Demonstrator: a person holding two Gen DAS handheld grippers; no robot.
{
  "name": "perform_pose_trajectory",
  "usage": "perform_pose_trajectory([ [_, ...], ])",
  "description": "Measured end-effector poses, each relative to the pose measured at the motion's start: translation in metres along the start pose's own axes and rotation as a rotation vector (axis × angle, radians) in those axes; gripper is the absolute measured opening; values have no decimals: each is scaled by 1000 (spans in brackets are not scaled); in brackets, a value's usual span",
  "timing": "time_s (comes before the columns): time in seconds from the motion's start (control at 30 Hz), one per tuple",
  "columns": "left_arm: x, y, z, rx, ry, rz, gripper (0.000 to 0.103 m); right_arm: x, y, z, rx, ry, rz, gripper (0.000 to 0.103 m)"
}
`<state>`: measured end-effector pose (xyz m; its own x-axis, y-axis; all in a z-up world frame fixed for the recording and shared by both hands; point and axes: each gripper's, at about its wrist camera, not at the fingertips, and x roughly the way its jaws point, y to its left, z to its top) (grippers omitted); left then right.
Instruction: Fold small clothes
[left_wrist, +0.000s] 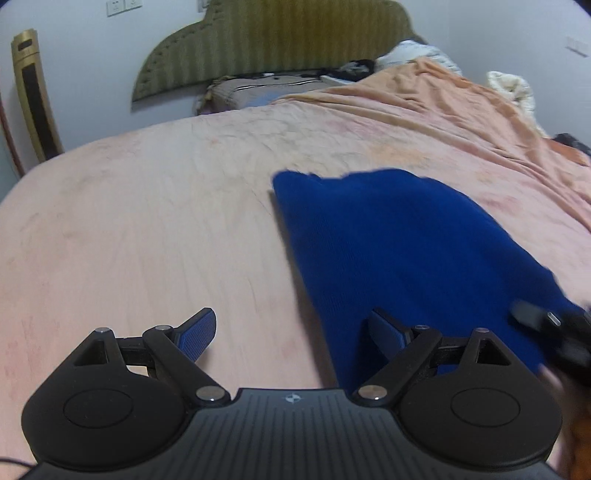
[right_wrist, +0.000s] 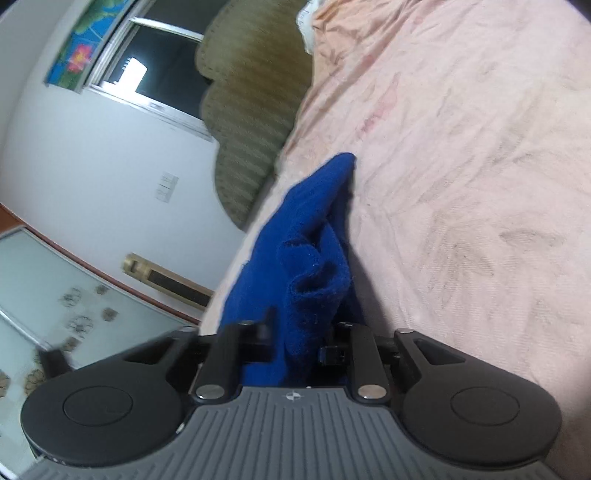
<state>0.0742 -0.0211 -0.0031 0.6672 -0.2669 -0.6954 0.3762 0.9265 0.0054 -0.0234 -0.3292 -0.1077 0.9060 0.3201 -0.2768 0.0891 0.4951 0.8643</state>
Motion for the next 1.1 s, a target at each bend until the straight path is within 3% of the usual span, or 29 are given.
perform_pose_trajectory([
  [0.07, -15, -5, -14, 26, -29, -25, 90, 6, -5, 3, 45, 10, -11, 12],
  [0.2, -43, -25, -46, 191, -97, -53, 90, 10, -7, 6, 126, 31, -11, 12],
  [0.33, -47, -52, -66, 382, -144, -7, 90, 16, -9, 10, 241, 69, -2, 13],
  [0.43, -44, -74, -67, 460, -189, 11, 90, 22, 0, 17, 303, 91, 58, 13],
  [0.5, -38, -89, -67, 498, -221, 71, 90, 25, 17, 22, 294, 88, 90, 13],
  [0.63, -21, -90, -60, 447, -248, 293, 90, 27, 52, 31, 248, 82, 161, 13],
  [0.7, -20, -69, -54, 364, -219, 332, 91, 21, 61, 33, 206, 66, 159, 13],
  [0.77, -24, -42, -52, 271, -190, 337, 94, 14, 62, 33, 156, 59, 116, 13],
  [0.9, -27, -10, -59, 181, -124, 254, 97, 5, 34, 22, 102, 91, -32, 13],
  [1.0, -34, -17, -67, 238, -126, 215, 96, 7, 3, 10, 170, 156, -73, 16],
  [1.1, -44, -19, -73, 319, -147, 188, 96, 2, -6, 8, 188, 149, -45, 17],
])
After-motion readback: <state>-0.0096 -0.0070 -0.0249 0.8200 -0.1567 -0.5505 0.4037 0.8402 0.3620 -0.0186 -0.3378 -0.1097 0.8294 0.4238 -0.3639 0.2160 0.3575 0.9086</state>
